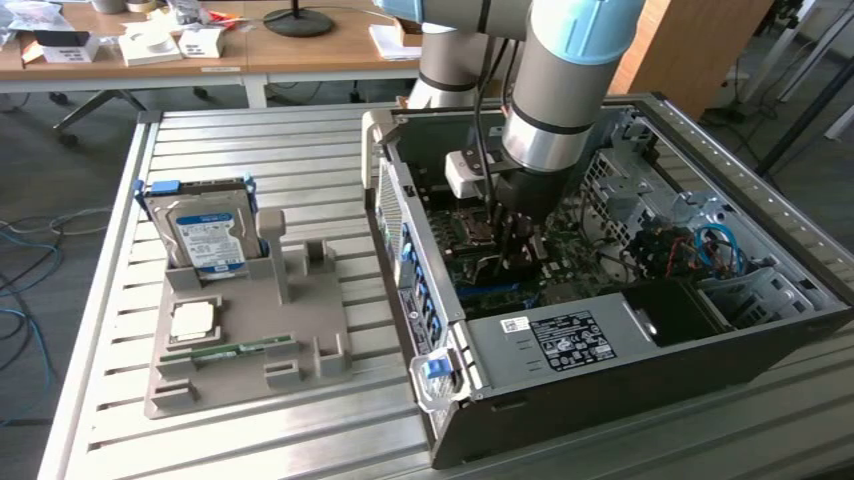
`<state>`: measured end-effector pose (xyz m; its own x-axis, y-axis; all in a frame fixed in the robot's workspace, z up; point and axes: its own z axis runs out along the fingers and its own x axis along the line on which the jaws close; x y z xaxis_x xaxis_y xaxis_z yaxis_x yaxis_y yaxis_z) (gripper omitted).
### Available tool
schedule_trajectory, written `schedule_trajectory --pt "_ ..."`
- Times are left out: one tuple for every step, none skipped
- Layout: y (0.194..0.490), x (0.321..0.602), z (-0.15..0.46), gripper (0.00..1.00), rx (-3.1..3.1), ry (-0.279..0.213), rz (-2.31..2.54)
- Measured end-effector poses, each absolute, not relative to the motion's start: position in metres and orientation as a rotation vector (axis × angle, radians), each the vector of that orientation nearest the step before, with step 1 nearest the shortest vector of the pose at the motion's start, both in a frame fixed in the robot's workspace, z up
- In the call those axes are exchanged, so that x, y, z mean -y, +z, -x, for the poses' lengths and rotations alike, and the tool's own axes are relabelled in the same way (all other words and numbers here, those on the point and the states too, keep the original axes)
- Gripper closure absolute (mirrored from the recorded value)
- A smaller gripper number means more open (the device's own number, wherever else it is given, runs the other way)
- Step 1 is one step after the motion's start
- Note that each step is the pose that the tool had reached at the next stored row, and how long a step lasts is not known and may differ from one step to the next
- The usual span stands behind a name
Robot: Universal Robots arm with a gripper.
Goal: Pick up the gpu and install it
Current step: 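Insert the gpu into the slot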
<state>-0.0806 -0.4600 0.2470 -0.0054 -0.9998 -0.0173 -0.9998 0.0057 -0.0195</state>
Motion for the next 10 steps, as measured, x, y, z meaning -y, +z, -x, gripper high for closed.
schedule_trajectory --pt "0.247 0.46 0.0806 0.74 -2.209 -0.003 2.197" --pt "0.247 0.46 0.0806 0.74 -2.209 -0.003 2.197" --pt "0.247 0.46 0.0806 0.74 -2.209 -0.002 2.197" --pt "0.2469 0.4599 0.0807 0.74 -2.209 -0.002 2.197" --pt "0.2469 0.4599 0.0807 0.73 -2.209 -0.002 2.197" --pt "0.2469 0.4599 0.0807 0.73 -2.209 -0.002 2.197" --pt "0.2469 0.4599 0.0807 0.66 -2.209 -0.003 2.197" --pt "0.2469 0.46 0.0807 0.66 -2.209 -0.002 2.197" --pt "0.247 0.46 0.0806 0.66 -2.209 -0.002 2.197" --pt "0.247 0.46 0.0806 0.66 -2.209 -0.002 2.197"
